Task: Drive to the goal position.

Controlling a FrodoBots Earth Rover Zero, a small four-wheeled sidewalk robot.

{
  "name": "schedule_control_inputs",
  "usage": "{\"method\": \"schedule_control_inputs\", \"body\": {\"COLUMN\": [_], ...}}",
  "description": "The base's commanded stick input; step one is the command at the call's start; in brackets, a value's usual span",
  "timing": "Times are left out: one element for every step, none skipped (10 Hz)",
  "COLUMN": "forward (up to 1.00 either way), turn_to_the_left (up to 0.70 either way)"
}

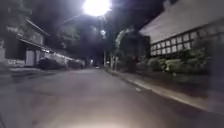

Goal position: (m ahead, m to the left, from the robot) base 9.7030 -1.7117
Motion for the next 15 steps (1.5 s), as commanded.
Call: {"method": "schedule_control_inputs", "body": {"forward": [0.5, 0.5, 0.5, 0.5, 0.5, 0.5, 0.5, 0.5, 0.5, 0.5, 0.5, 0.5, 0.5, 0.5, 0.5], "turn_to_the_left": [0.0, 0.0, 0.0, 0.0, 0.0, 0.0, 0.0, 0.0, 0.0, 0.0, 0.0, 0.0, 0.0, 0.0, 0.0]}}
